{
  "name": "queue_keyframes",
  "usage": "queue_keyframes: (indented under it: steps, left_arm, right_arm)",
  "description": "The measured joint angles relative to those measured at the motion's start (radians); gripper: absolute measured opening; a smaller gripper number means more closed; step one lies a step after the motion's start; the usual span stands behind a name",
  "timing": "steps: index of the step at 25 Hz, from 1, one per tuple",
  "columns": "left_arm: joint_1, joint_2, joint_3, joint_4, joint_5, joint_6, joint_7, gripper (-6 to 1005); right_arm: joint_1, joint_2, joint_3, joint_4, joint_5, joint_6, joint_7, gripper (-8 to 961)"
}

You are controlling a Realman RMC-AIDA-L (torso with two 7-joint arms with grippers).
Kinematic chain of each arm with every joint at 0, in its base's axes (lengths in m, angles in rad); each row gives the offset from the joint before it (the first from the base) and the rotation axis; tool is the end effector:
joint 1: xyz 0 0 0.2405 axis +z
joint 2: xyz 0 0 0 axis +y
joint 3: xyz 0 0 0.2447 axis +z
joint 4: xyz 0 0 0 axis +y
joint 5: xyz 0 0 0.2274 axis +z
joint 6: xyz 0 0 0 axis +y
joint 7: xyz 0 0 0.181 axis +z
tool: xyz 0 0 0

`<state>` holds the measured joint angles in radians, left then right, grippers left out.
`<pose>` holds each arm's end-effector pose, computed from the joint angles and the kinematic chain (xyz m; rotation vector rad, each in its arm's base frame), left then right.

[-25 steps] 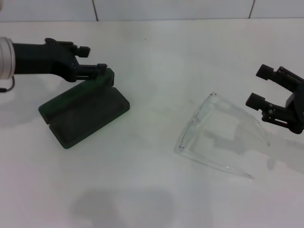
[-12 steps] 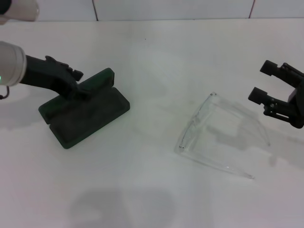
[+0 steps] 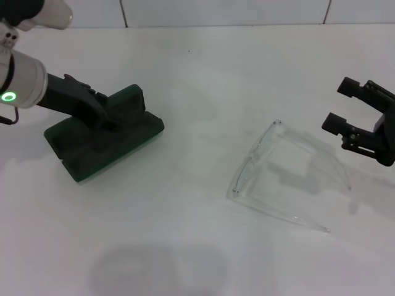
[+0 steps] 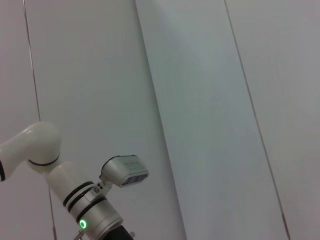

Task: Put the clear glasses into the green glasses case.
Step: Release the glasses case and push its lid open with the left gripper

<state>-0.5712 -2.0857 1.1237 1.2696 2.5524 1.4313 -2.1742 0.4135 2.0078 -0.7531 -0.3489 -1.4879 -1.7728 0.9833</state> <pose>-0.2170 0.4018 0.0090 -2.5850 -0.7119 0.2843 0.2498 0.3095 0.0059 -2.3983 0.3801 1.2690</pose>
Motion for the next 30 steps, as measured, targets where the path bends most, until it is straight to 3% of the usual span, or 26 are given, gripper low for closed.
queue_keyframes:
  steps: [6, 17, 30]
  left_arm:
    - [0.003, 0.000, 0.018, 0.001, 0.016, 0.013, 0.001, 660]
    - [0.079, -0.002, 0.065, 0.178, -0.041, 0.015, -0.027, 419]
    - [0.078, -0.002, 0.067, 0.179, 0.013, 0.004, -0.025, 425]
  right_arm:
    - [-0.019, 0.003, 0.000, 0.003, 0.000, -0.003, -0.004, 857]
    - [-0.032, 0.003, 0.000, 0.011, 0.000, -0.011, -0.005, 857]
    - [-0.033, 0.004, 0.000, 0.011, -0.002, -0.011, -0.005, 857]
